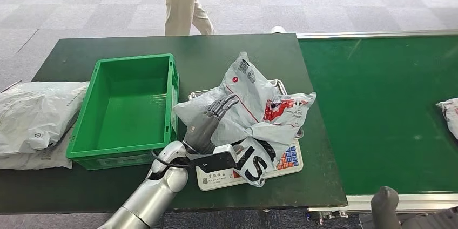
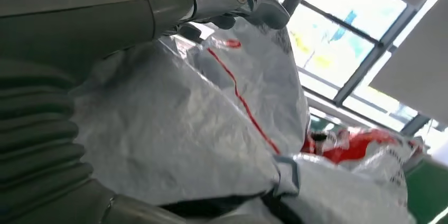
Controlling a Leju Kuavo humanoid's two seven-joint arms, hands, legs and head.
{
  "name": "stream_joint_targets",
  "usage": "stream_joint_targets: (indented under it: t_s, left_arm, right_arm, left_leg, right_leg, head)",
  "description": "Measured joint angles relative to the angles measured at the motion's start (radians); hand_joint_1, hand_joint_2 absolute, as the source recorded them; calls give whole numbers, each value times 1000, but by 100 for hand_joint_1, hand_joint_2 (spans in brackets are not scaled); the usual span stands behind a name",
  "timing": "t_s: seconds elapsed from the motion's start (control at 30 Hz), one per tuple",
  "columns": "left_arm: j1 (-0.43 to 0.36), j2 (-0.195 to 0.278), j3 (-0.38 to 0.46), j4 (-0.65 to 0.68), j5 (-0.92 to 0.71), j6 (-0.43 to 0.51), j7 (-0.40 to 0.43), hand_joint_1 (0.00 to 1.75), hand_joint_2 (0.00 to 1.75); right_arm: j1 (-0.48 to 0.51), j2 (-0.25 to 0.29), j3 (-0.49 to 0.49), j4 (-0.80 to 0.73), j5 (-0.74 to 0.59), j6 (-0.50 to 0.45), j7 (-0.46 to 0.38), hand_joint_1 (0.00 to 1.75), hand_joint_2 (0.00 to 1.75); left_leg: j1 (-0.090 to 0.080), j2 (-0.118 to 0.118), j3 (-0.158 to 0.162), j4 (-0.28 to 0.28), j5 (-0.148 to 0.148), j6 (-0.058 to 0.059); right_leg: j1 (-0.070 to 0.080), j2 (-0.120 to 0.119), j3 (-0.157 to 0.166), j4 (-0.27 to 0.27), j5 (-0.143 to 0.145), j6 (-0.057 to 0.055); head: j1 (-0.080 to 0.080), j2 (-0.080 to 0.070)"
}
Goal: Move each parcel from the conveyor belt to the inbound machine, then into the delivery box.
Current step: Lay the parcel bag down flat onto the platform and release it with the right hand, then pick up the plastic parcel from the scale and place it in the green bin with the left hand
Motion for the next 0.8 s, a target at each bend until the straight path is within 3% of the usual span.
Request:
stream_joint_targets:
  t_s: [0.23, 0.27, 0.37, 0.4, 0.8]
  left_arm:
    - [-83, 0, -32, 145, -17, -59, -7, 0, 175]
    - [-93, 0, -35, 162, -17, -66, -12, 16, 175]
    - [-119, 1, -50, 211, -17, -80, -26, 147, 175]
    - [-125, 0, -54, 225, -16, -80, -29, 175, 175]
    - [-140, -4, -71, 267, -12, -49, -28, 175, 175]
  right_arm:
    - [-1, 0, -13, -4, -12, 1, 0, 0, 175]
    - [-1, -1, -14, -4, -17, 1, 0, 0, 175]
    - [-5, -6, -18, -4, -29, 1, 0, 0, 175]
    - [-6, -7, -19, -4, -31, 1, 0, 0, 175]
    - [-20, -8, -21, -4, -28, 1, 0, 0, 175]
  left_leg:
    - [0, 0, 0, 0, 0, 0]
    - [0, 0, 0, 0, 0, 0]
    - [0, 0, 0, 0, 0, 0]
    - [0, 0, 0, 0, 0, 0]
    - [0, 0, 0, 0, 0, 0]
  right_leg:
    - [0, 0, 0, 0, 0, 0]
    - [0, 0, 0, 0, 0, 0]
    - [0, 0, 0, 0, 0, 0]
    - [0, 0, 0, 0, 0, 0]
    - [0, 0, 0, 0, 0, 0]
  head:
    - [0, 0]
    - [0, 0]
    - [0, 0]
    - [0, 0]
    - [0, 0]
